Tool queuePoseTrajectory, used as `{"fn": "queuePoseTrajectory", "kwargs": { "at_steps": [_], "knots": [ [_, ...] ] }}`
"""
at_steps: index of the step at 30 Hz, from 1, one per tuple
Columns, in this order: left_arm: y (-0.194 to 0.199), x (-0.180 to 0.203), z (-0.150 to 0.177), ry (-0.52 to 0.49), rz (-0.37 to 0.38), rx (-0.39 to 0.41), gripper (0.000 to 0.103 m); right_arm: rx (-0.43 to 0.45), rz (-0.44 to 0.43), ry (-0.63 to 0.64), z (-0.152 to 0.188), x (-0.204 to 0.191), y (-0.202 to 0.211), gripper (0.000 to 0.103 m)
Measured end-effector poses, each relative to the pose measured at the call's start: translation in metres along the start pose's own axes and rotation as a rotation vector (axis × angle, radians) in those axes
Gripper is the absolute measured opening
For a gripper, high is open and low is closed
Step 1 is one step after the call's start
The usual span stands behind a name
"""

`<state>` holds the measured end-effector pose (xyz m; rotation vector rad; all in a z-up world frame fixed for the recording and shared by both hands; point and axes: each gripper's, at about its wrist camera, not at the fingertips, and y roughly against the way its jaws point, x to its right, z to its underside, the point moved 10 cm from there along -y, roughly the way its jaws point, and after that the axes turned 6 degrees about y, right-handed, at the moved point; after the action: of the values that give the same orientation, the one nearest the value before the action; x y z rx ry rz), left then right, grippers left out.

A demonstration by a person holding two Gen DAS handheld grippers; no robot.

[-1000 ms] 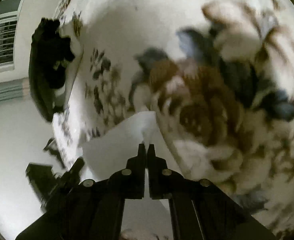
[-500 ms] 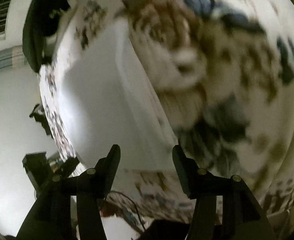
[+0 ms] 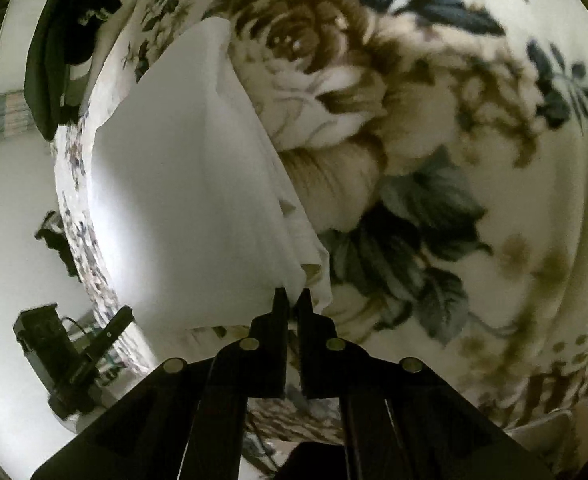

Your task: Fold small clothes

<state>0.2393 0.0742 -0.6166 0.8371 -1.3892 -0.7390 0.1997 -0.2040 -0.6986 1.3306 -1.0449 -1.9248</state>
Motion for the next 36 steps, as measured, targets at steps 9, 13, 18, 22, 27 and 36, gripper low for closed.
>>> {"fn": "queuePoseTrajectory", "kwargs": {
  "at_steps": [9, 13, 18, 22, 27, 36],
  "knots": [
    [0.012, -0.013, -0.009, 0.202, 0.180, -0.003, 0.067, -0.002, -0.085, 0.001, -0.018, -0.001, 0.010, 0.066],
    [-0.007, -0.005, -0.034, 0.304, 0.318, 0.046, 0.073, 0.006, -0.215, -0.039, -0.042, 0.005, 0.003, 0.066],
    [-0.044, 0.014, -0.072, 0.298, 0.380, 0.025, 0.073, -0.019, -0.353, -0.045, -0.072, 0.005, -0.024, 0.066],
    [-0.065, 0.035, -0.089, 0.225, 0.379, -0.024, 0.073, -0.041, -0.426, -0.009, -0.081, -0.008, -0.036, 0.067],
    [-0.069, 0.044, -0.096, 0.179, 0.335, -0.005, 0.057, -0.051, -0.444, 0.028, -0.082, -0.018, -0.037, 0.053],
    [-0.061, 0.037, -0.094, 0.200, 0.253, 0.050, 0.016, -0.069, -0.391, 0.110, -0.084, -0.046, -0.041, 0.017]
  ]
}}
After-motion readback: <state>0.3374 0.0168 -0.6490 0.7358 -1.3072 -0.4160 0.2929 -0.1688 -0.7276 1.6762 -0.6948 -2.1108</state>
